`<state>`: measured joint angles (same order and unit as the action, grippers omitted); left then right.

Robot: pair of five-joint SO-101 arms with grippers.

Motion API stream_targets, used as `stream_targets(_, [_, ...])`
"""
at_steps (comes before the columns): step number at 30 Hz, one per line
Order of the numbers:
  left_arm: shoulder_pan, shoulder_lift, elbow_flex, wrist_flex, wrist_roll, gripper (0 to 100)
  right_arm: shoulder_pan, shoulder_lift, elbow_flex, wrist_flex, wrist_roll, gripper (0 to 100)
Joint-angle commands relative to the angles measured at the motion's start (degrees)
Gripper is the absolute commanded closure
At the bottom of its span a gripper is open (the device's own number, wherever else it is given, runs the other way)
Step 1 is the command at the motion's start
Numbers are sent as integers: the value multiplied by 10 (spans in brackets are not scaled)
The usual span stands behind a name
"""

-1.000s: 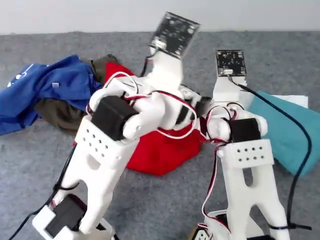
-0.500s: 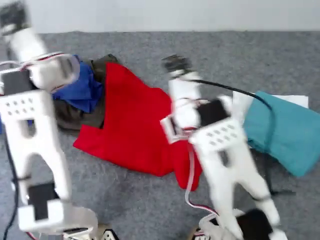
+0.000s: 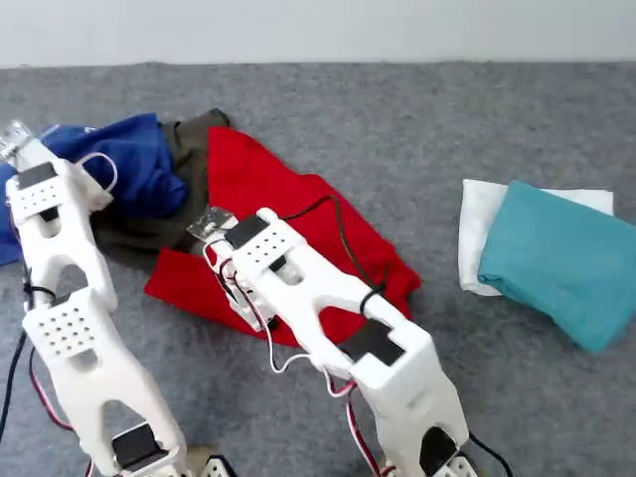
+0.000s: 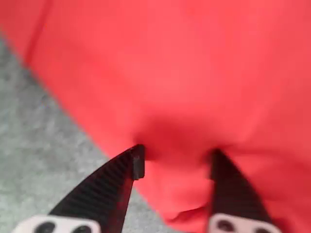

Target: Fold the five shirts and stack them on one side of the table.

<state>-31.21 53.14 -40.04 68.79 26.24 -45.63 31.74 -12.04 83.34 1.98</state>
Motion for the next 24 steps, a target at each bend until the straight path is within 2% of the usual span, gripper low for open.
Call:
stream_targets(1, [-75, 68, -147, 45, -7, 988, 30, -6, -57, 3, 5, 946])
stream_targets(4, [-120, 103, -280, 91, -7, 988, 54, -22, -86, 43, 5, 990])
stream_targets(8, [-165, 119, -467, 134, -7, 988, 66, -70, -125, 84, 10, 991])
stream_targets(10, [-173, 119, -544, 157, -10, 987, 61, -98, -140, 97, 37, 990])
stream_targets(14, [-172, 82, -557, 207, -8, 931, 7, -127, -143, 125, 124, 974])
stream_targets(16, [-177, 55, -556, 236, -7, 908, -36, -113, -143, 150, 164, 894])
stream_targets(21, [-198, -18, -561, 294, -8, 885, -115, -23, -143, 151, 171, 570])
stream_targets(22, [-205, -33, -561, 302, -9, 884, -121, 2, -143, 145, 174, 536])
stream_targets(24, [-217, -57, -561, 308, -10, 884, -124, 57, -143, 124, 174, 537])
